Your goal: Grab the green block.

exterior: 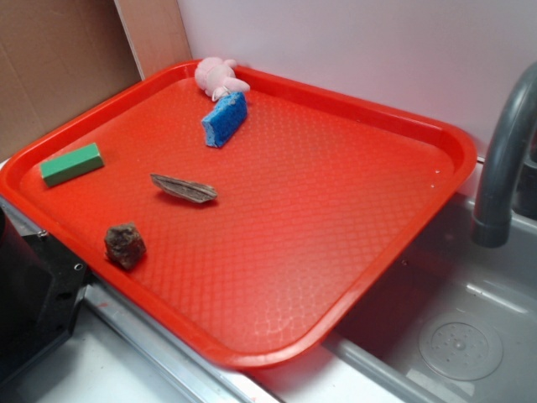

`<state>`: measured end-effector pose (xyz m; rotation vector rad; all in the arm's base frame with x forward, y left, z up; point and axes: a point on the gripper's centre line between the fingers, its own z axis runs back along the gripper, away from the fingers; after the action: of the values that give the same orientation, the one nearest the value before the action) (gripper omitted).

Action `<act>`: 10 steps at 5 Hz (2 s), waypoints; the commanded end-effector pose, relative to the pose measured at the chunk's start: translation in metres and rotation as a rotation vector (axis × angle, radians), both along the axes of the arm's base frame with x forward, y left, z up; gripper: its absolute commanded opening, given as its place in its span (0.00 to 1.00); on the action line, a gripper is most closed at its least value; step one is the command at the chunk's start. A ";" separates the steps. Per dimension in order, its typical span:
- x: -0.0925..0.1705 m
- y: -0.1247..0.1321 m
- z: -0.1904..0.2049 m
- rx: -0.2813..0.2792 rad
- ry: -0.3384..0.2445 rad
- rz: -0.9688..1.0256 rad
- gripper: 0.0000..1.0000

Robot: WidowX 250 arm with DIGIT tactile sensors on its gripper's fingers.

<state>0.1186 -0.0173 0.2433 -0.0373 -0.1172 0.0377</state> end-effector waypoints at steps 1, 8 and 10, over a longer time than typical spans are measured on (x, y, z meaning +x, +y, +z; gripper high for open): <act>0.000 0.000 0.000 0.000 0.000 0.000 1.00; 0.041 0.159 -0.204 0.093 0.062 -0.146 1.00; 0.032 0.124 -0.235 0.067 0.094 -0.247 1.00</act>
<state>0.1525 0.1129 0.0123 0.0298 -0.0372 -0.1865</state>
